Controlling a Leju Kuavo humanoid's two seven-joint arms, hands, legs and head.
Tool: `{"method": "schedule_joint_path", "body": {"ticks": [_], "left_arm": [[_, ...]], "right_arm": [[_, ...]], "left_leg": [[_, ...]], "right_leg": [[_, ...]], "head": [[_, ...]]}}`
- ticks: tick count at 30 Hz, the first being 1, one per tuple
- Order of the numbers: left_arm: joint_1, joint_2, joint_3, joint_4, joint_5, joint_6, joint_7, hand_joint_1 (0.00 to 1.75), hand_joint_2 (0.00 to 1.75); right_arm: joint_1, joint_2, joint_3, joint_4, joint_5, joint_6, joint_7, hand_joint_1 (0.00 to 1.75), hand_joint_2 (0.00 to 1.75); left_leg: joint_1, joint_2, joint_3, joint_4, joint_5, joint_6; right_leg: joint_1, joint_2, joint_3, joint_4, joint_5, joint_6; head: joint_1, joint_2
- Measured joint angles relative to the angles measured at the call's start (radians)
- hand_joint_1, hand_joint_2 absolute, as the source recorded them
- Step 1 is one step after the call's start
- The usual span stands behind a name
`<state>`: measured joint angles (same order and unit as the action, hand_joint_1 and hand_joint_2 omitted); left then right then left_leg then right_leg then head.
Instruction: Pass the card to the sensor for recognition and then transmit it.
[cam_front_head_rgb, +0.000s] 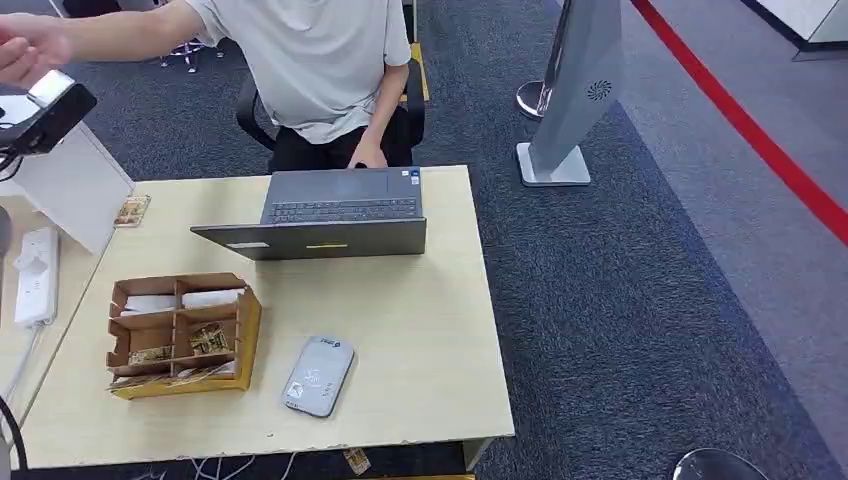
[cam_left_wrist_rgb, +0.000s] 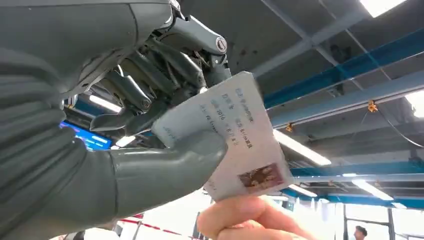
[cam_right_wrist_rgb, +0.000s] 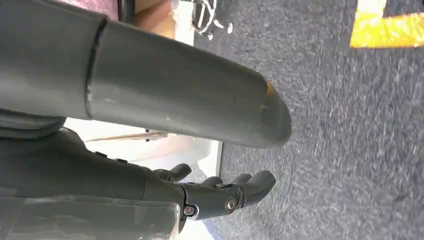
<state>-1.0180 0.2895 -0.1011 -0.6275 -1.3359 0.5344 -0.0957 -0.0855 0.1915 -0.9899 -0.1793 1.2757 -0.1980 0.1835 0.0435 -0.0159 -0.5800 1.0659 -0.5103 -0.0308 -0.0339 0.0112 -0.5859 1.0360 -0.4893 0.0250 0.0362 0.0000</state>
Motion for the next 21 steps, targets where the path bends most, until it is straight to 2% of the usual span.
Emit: {"method": "schedule_joint_path", "body": {"ticks": [4, 21], "left_arm": [[-0.002, 0.0, 0.0, 0.0, -0.005, 0.0, 0.02, 1.75, 1.75], [-0.003, -0.012, -0.001, -0.007, -0.03, 0.001, 0.029, 1.75, 1.75]], "right_arm": [[0.0, -0.003, 0.0, 0.0, 0.001, 0.011, -0.003, 0.0, 0.0], [0.0, -0.005, -0.001, 0.0, 0.003, 0.001, -0.002, 0.0, 0.0]], "left_leg": [[0.0, 0.0, 0.0, 0.0, 0.0, 0.0], [0.0, 0.0, 0.0, 0.0, 0.0, 0.0]], "right_leg": [[0.0, 0.0, 0.0, 0.0, 0.0, 0.0], [0.0, 0.0, 0.0, 0.0, 0.0, 0.0]], "head": [[0.0, 0.0], [0.0, 0.0]]}}
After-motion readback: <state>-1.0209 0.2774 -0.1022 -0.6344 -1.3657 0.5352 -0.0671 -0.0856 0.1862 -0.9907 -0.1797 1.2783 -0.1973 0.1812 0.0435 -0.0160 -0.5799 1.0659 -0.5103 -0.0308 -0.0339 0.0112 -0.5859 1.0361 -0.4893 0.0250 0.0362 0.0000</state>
